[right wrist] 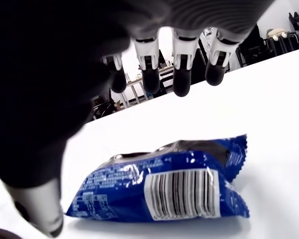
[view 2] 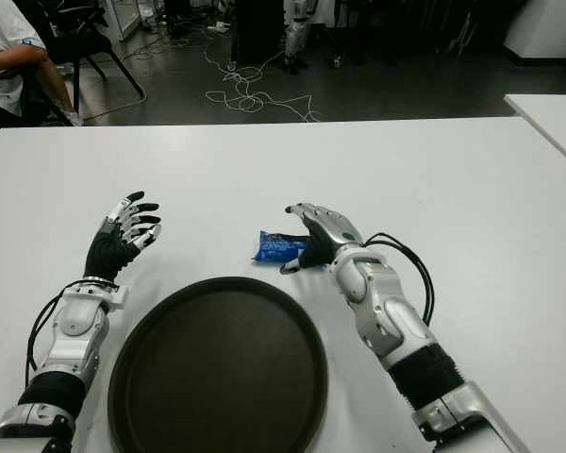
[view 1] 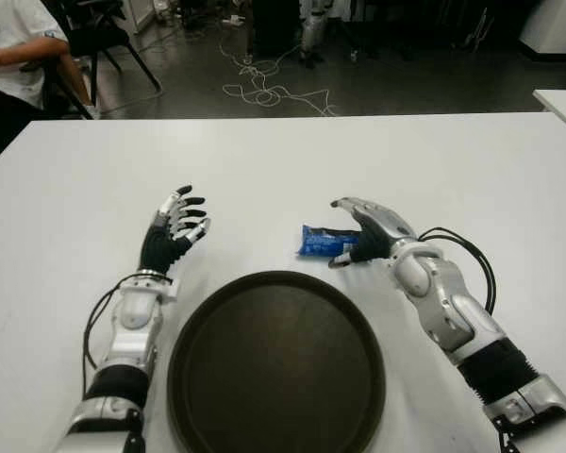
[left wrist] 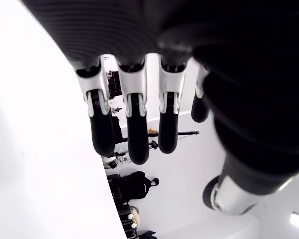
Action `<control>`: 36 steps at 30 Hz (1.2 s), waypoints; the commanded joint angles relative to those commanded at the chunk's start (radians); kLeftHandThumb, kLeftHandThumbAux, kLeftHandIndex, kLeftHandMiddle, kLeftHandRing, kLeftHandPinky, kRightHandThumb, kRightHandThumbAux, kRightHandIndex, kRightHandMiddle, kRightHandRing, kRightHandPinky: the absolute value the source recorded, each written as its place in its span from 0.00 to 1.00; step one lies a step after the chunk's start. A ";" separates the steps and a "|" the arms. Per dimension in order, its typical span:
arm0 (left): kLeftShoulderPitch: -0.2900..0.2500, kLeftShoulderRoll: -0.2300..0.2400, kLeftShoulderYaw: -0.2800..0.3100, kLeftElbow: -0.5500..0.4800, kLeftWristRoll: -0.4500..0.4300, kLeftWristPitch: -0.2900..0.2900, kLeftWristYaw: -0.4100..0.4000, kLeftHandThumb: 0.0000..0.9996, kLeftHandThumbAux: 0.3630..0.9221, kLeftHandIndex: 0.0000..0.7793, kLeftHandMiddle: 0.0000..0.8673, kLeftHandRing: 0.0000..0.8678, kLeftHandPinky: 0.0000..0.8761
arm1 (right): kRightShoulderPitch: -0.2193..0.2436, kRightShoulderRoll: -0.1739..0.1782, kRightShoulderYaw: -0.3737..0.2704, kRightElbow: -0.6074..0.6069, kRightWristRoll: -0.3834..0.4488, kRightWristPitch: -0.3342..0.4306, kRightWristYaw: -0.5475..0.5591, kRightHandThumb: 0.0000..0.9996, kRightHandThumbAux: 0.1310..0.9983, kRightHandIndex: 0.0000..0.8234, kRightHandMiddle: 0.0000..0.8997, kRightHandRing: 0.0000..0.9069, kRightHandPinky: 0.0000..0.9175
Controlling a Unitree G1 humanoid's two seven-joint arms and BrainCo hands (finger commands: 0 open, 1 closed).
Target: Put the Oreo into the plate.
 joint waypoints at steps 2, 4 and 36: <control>0.000 0.000 0.000 -0.001 -0.002 0.000 -0.003 0.41 0.66 0.19 0.31 0.34 0.37 | -0.001 0.002 0.003 0.008 -0.002 -0.006 -0.007 0.00 0.72 0.12 0.12 0.10 0.08; 0.000 -0.001 0.000 -0.002 -0.006 -0.004 -0.009 0.40 0.67 0.19 0.31 0.34 0.37 | -0.003 0.004 0.008 0.014 -0.006 -0.006 -0.007 0.00 0.73 0.13 0.12 0.11 0.08; 0.012 -0.007 -0.006 -0.026 0.005 0.003 -0.003 0.39 0.69 0.18 0.31 0.34 0.37 | -0.035 0.038 0.071 0.139 -0.056 -0.010 -0.066 0.00 0.76 0.18 0.17 0.16 0.11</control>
